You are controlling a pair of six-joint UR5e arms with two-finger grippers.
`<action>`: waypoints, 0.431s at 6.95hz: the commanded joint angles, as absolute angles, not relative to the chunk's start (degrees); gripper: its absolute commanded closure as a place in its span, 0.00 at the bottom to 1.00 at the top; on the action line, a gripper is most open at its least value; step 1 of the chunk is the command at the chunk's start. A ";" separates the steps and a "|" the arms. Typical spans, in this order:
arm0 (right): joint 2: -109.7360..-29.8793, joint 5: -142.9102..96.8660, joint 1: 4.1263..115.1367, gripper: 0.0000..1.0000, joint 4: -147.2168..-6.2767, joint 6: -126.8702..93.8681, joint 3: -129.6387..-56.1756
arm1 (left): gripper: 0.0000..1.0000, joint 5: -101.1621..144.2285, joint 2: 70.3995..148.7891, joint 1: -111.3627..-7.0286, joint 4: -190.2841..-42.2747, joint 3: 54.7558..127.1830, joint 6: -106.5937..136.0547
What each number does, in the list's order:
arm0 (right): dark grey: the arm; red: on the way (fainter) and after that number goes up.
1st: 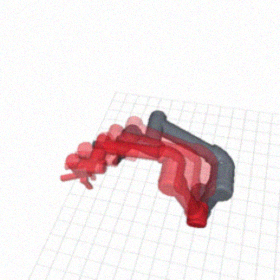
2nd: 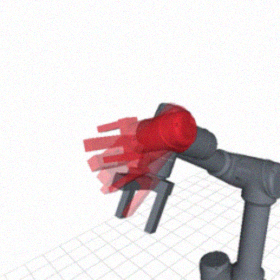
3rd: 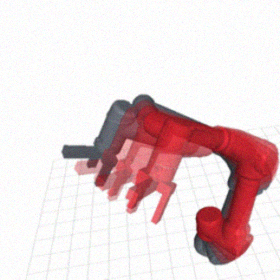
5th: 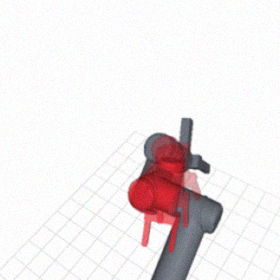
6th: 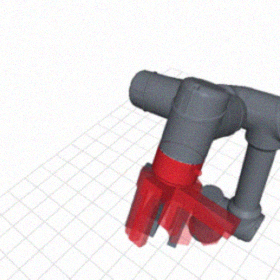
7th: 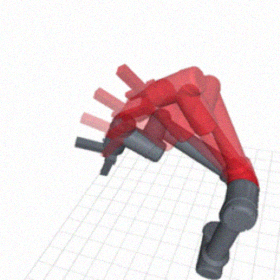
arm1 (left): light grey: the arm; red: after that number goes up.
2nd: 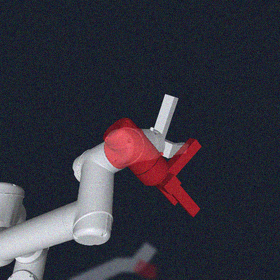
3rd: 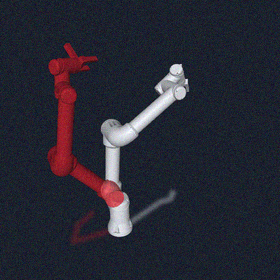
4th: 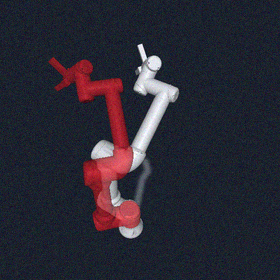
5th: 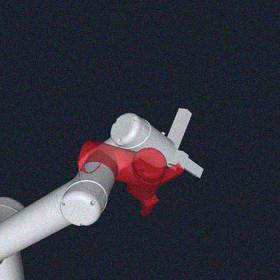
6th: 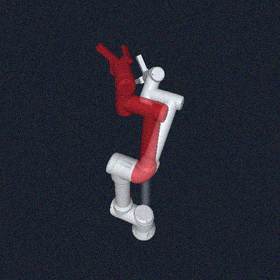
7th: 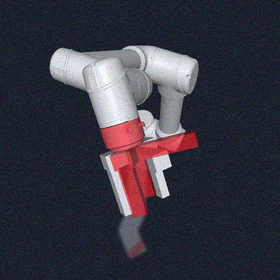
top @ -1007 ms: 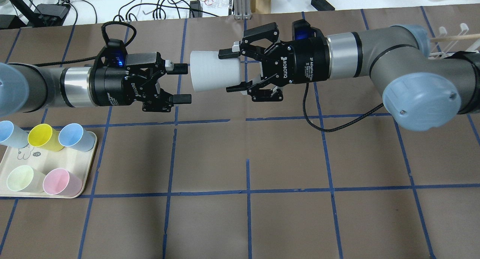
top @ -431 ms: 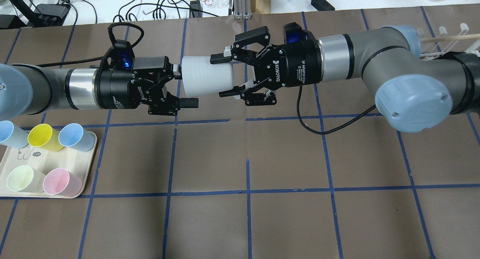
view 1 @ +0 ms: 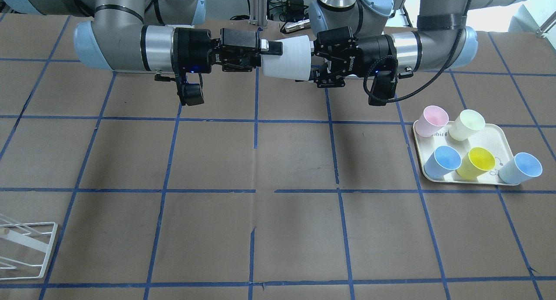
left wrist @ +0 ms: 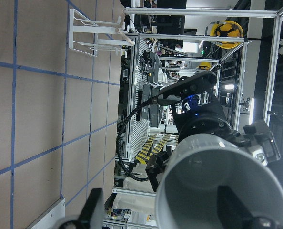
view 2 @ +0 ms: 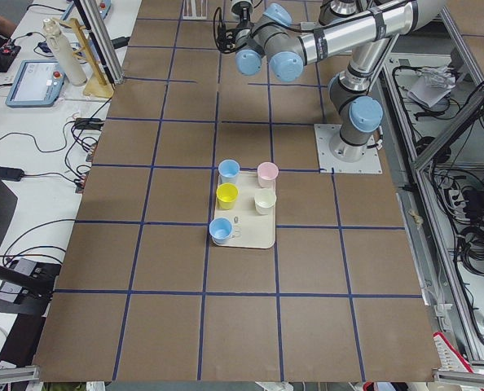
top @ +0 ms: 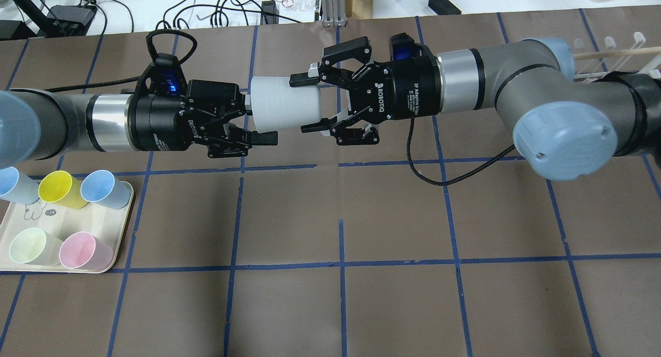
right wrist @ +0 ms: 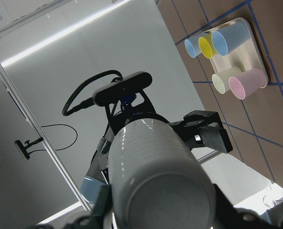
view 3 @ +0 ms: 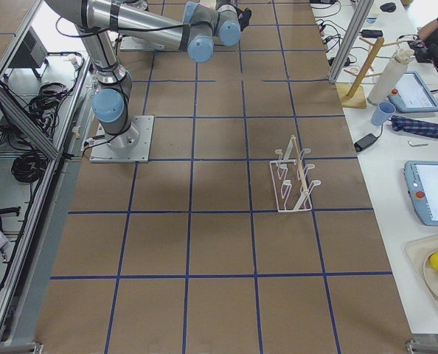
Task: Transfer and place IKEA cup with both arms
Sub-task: 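Close the left gripper on the white cup's base and open the right gripper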
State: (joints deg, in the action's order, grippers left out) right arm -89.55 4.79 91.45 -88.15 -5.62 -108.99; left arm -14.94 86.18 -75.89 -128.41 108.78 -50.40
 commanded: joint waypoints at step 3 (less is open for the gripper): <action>-89.30 3.96 91.23 1.00 -86.57 -5.71 -108.98 | 0.73 -14.94 85.96 -75.85 -128.41 108.72 -51.41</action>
State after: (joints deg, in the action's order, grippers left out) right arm -89.31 4.00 91.29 -86.80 -5.69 -108.99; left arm -14.98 86.00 -75.85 -128.41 108.73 -50.81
